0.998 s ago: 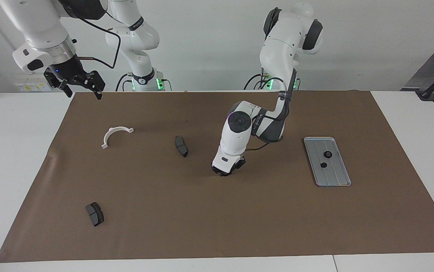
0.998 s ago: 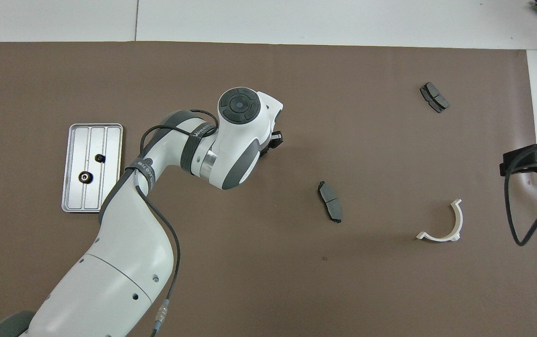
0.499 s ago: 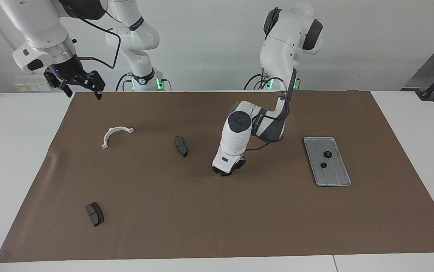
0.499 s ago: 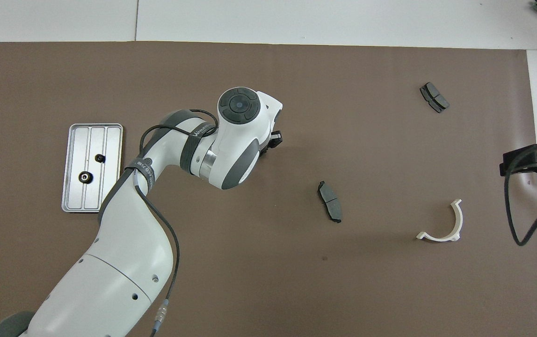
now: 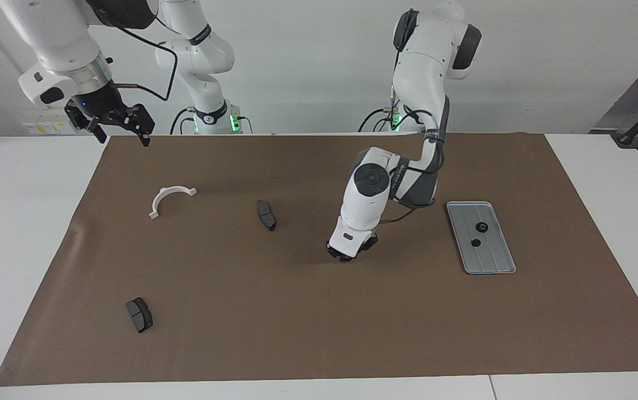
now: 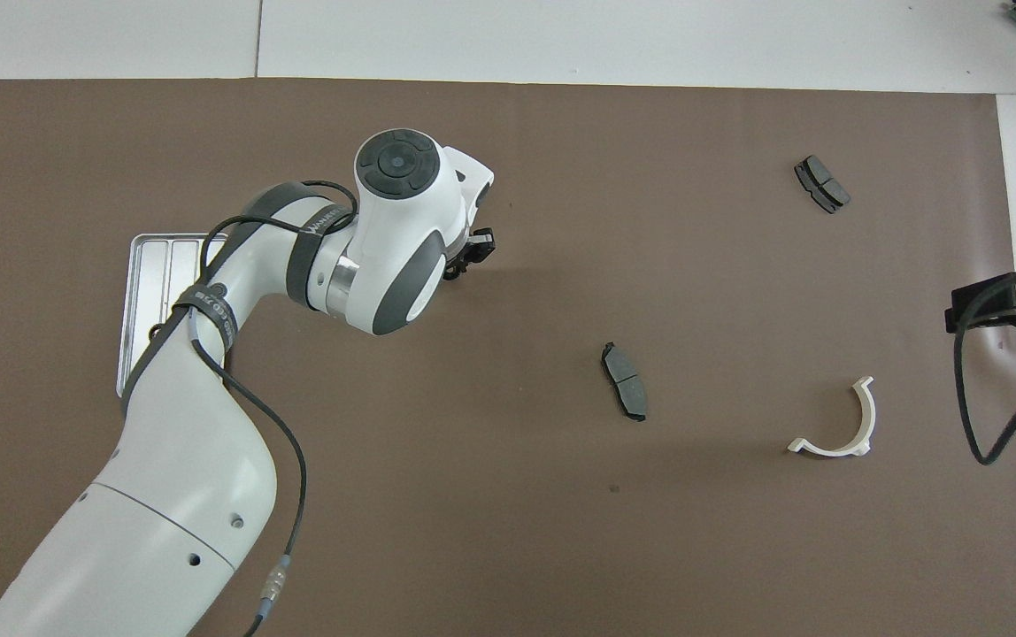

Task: Pick bearing gear from pile to tray
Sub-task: 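Carry the third gear to the tray with the left gripper and lower it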

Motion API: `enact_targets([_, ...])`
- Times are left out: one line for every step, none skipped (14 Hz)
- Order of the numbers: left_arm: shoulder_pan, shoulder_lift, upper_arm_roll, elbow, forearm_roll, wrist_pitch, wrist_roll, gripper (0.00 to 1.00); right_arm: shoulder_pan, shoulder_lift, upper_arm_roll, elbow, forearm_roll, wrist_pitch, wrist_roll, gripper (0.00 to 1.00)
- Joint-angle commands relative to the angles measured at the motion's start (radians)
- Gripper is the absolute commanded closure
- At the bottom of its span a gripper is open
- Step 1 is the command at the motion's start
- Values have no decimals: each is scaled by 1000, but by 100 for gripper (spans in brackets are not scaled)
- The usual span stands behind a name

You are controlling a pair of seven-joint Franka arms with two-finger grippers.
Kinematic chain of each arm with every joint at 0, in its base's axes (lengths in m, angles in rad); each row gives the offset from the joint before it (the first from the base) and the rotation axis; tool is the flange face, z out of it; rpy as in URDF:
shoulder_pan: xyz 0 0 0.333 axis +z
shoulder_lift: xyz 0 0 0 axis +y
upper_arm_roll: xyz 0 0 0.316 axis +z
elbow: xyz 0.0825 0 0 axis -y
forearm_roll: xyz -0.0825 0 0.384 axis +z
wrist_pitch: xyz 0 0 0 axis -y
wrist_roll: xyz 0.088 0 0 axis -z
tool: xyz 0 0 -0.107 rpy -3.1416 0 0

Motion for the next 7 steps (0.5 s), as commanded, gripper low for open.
enact_targets([81, -98, -4, -56, 8, -88, 143, 100, -8, -19, 3, -21, 20, 1, -15, 0])
enact_targets([120, -126, -4, -74, 7, -116, 206, 100, -8, -19, 3, -21, 20, 1, -15, 0])
enact_targets([166, -173, -5, -117, 1, -119, 281, 100, -8, -19, 5, -21, 20, 1, -15, 0])
enact_targets([211, -222, -7, -174, -4, -115, 356, 100, -8, -19, 5, -21, 20, 1, -15, 0])
enact_targets([248, -259, -7, -223, -5, -112, 433, 100, -8, -19, 5, -21, 20, 1, -15, 0])
enact_targets([285, -287, -5, -266, -9, -109, 514, 100, -4, -19, 5, -21, 20, 4, -13, 0])
enact_targets([317, -301, -5, -291, -9, -107, 577, 100, 1, -19, 6, -21, 20, 6, -12, 0])
